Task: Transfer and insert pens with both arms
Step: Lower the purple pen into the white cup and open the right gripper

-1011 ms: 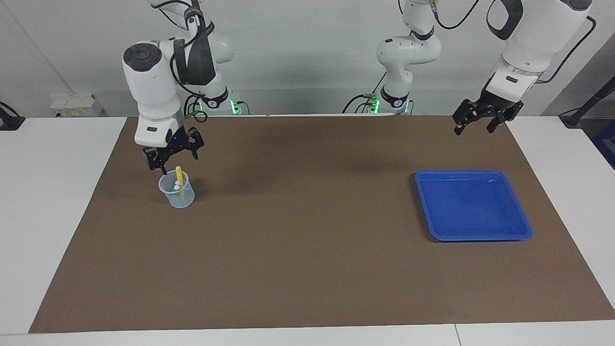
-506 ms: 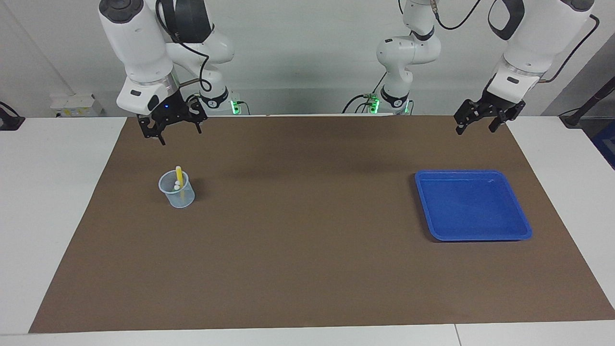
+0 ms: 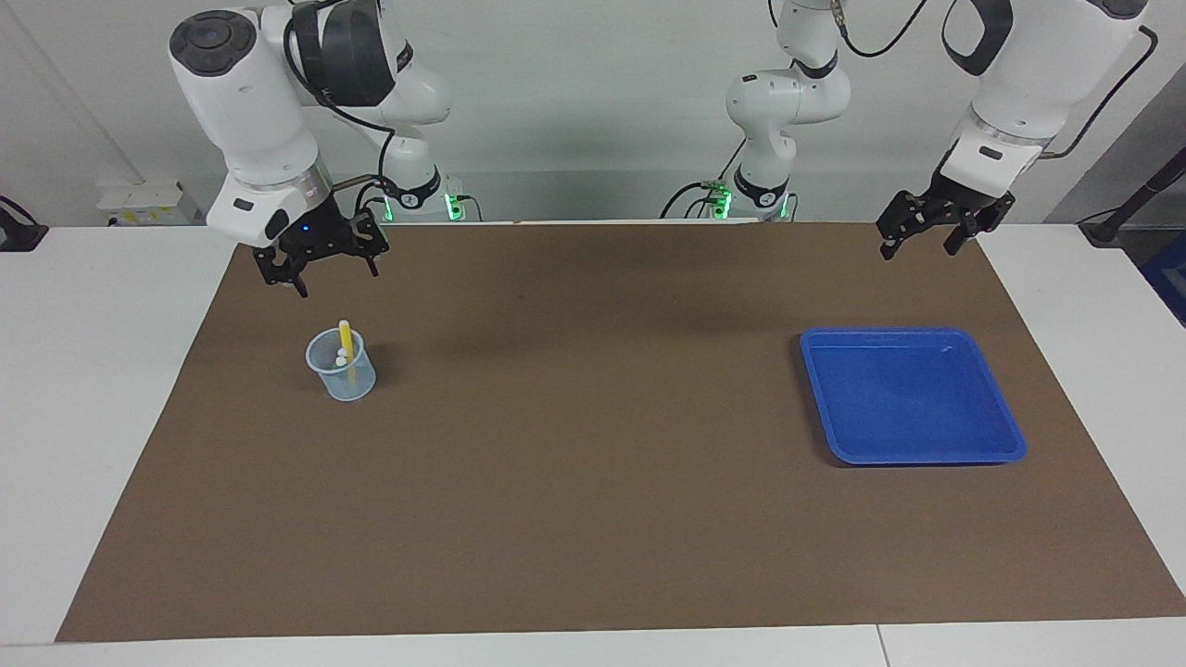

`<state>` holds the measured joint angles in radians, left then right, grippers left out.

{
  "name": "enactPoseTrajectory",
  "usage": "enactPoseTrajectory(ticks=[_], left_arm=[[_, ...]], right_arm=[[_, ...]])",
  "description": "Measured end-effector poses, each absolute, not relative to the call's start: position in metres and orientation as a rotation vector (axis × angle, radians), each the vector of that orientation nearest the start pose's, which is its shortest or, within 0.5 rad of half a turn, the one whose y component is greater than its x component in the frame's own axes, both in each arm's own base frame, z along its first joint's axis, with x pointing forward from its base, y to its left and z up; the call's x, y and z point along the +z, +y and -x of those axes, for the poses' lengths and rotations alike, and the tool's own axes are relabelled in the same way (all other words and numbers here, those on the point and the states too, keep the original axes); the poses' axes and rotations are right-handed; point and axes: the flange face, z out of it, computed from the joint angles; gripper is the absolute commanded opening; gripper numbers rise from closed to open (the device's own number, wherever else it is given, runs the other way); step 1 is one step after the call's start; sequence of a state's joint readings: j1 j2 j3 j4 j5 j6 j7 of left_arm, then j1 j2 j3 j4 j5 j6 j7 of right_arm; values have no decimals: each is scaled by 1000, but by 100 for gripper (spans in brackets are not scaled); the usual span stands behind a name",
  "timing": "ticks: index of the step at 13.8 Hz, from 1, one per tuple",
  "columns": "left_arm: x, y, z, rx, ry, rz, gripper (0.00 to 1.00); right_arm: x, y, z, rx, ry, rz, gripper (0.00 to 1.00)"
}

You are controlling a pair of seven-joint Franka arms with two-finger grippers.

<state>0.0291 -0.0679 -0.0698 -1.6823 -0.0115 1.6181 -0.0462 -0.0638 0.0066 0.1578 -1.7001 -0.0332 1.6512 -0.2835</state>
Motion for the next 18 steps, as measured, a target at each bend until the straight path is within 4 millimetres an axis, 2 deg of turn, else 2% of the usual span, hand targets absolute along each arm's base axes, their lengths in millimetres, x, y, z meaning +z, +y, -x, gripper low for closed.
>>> enactPoseTrajectory(ticks=[6,10,13,18], left_arm=[[613,-25,-536,-6,-9,3149,100],[613,-26,-536,-6,-4,3149,100],[613,-28,-536,-7,1,3149,100],[613,-28,-536,-7,1,3149,100]], right_arm=[[571,54,-556,78,-585,3114,100],[571,68,-555,77,-598,3113,100],[576,68,-553,64,-593,3116,100],[584,80,-545,65,-484,3140,100]])
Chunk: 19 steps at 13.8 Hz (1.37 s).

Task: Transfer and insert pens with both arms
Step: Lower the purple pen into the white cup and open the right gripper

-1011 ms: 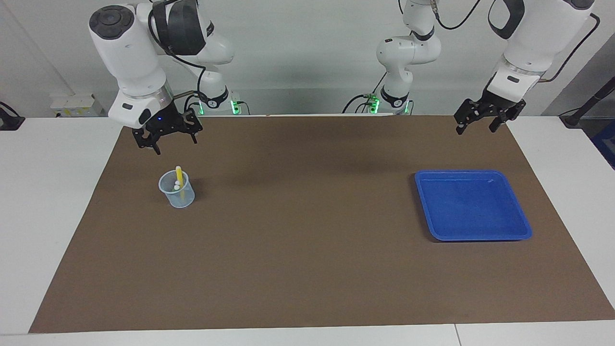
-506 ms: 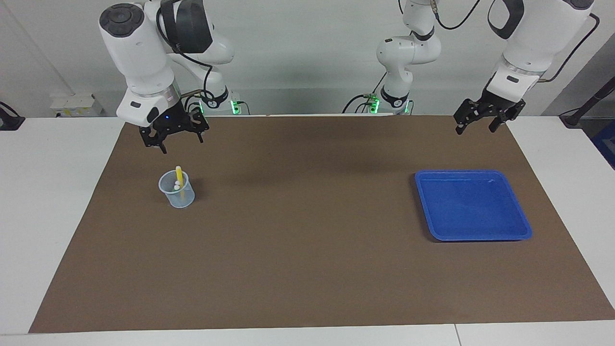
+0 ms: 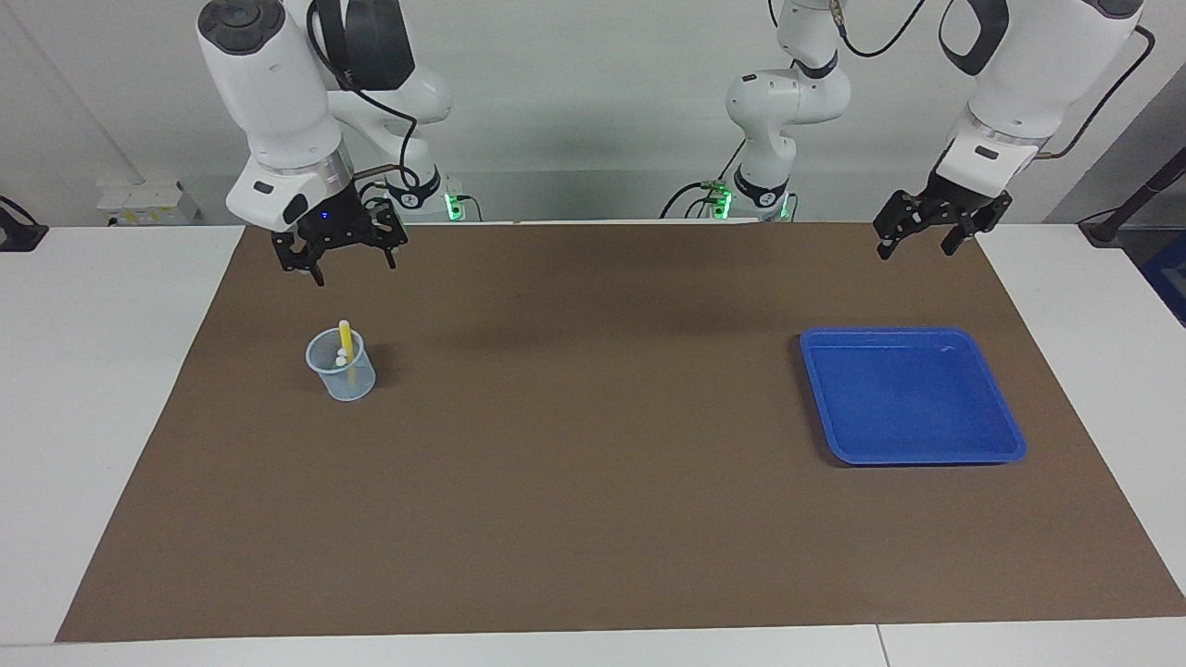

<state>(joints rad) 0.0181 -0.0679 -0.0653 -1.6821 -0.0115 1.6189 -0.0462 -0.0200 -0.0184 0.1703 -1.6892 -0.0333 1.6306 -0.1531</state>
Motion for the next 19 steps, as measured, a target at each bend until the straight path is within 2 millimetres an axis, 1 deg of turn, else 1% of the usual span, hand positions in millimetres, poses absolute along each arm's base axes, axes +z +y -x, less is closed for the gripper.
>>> enactPoseTrajectory(ticks=[8,19], left_arm=[[613,-26,-536,-8,-3,3149,100],[613,-26,-536,-9,-3,3149,100]], right_arm=[[587,80,-540,91,-474,3143,100],[591,79,-540,77,-463,3136,100]])
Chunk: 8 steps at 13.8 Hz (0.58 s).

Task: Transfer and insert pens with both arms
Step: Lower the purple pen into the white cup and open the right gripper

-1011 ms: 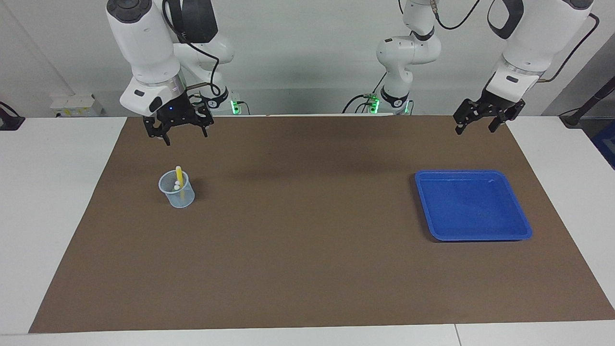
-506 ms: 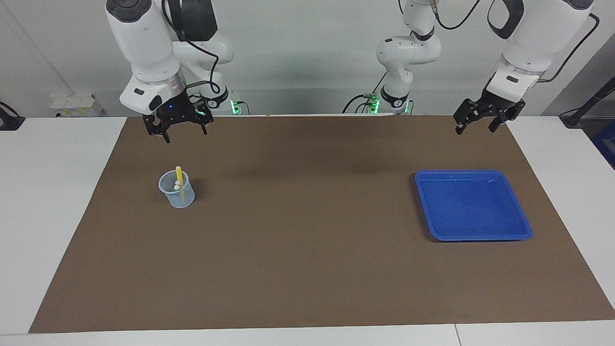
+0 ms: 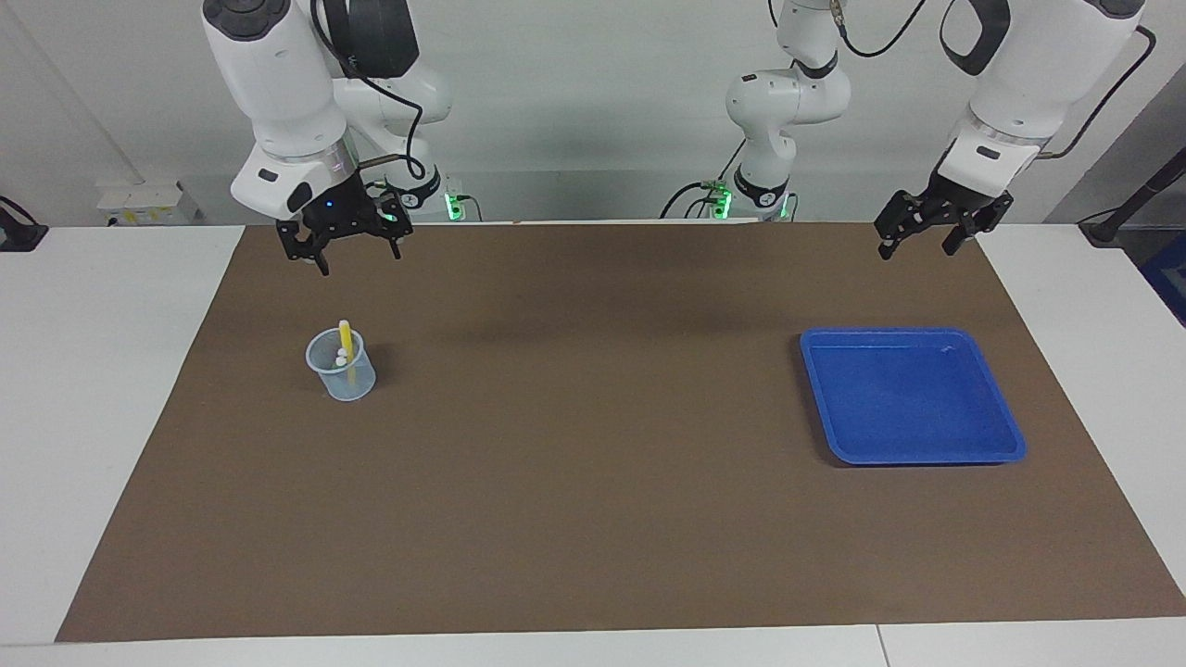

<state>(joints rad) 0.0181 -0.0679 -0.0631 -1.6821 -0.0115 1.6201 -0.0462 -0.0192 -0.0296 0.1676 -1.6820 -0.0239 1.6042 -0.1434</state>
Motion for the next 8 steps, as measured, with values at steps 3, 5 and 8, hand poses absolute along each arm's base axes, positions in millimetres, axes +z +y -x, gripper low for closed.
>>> enactPoseTrajectory(ticks=[3,5,8], left_arm=[[613,-26,-536,-9,-3,3149,100],[613,-26,-536,-9,-3,3149,100],[613,-26,-536,-10,-3,3149,100]], right_arm=[[593,70,-541,69,-431,3138,100],[598,64,-542,52,-414,3140,100],[613,56,-544,3,-389,3143,100]])
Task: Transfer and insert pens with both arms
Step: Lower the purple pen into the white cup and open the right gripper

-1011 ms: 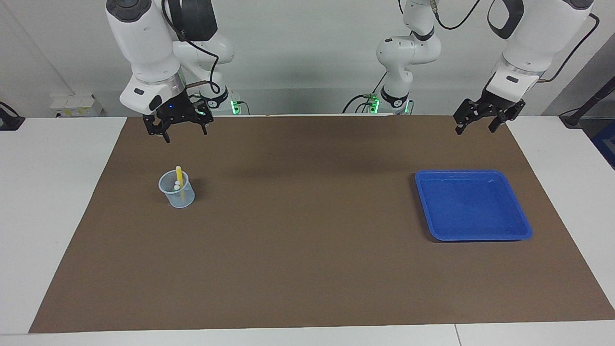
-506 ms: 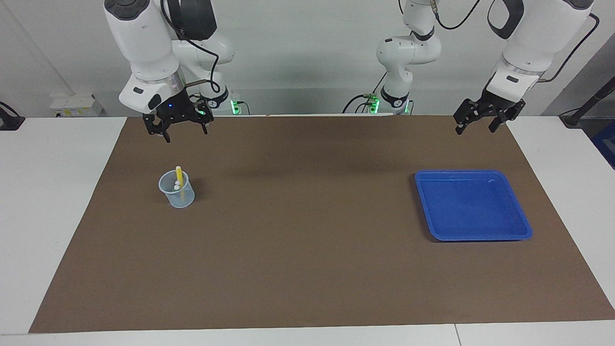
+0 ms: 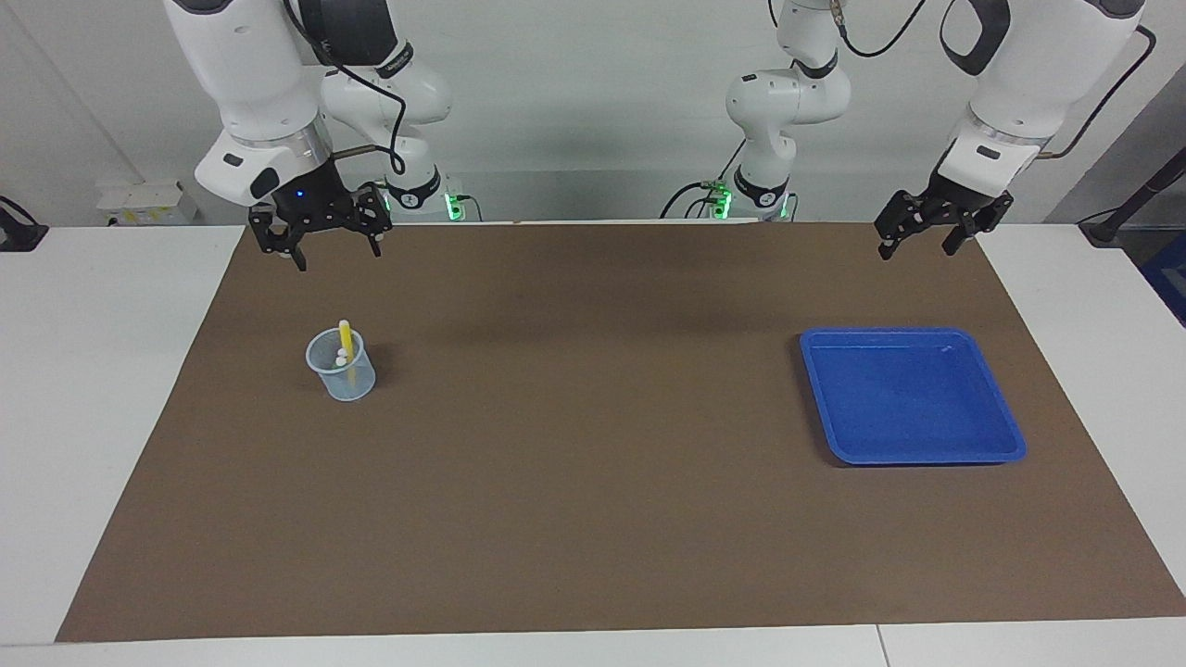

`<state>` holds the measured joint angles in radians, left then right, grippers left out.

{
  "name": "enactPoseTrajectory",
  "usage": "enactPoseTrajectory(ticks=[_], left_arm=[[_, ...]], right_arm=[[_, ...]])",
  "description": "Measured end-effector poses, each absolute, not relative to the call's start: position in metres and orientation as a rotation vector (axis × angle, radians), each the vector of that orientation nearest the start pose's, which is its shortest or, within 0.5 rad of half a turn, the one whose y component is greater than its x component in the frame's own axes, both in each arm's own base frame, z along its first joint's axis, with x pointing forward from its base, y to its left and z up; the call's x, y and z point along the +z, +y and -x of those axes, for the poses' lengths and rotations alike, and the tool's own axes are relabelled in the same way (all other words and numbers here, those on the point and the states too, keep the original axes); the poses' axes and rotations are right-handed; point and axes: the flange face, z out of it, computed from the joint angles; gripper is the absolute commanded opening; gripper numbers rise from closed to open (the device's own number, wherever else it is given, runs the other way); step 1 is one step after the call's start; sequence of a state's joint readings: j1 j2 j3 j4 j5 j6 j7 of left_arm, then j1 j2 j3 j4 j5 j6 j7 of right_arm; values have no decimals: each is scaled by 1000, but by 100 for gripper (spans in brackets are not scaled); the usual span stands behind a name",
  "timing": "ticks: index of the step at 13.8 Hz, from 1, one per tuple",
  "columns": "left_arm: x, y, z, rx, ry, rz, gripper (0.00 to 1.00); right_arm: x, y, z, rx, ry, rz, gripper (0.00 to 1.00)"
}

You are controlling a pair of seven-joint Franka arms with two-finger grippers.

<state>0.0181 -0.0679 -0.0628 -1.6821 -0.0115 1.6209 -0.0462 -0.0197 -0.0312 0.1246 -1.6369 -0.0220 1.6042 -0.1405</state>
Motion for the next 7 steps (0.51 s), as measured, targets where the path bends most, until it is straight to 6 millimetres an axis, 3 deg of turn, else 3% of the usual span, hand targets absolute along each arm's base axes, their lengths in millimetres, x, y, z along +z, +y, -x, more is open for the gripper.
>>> enactPoseTrajectory(ticks=[7], left_arm=[[613,-26,-536,-12,-4,3149,100]], right_arm=[[615,46,-545,-3,-360,3146,100]])
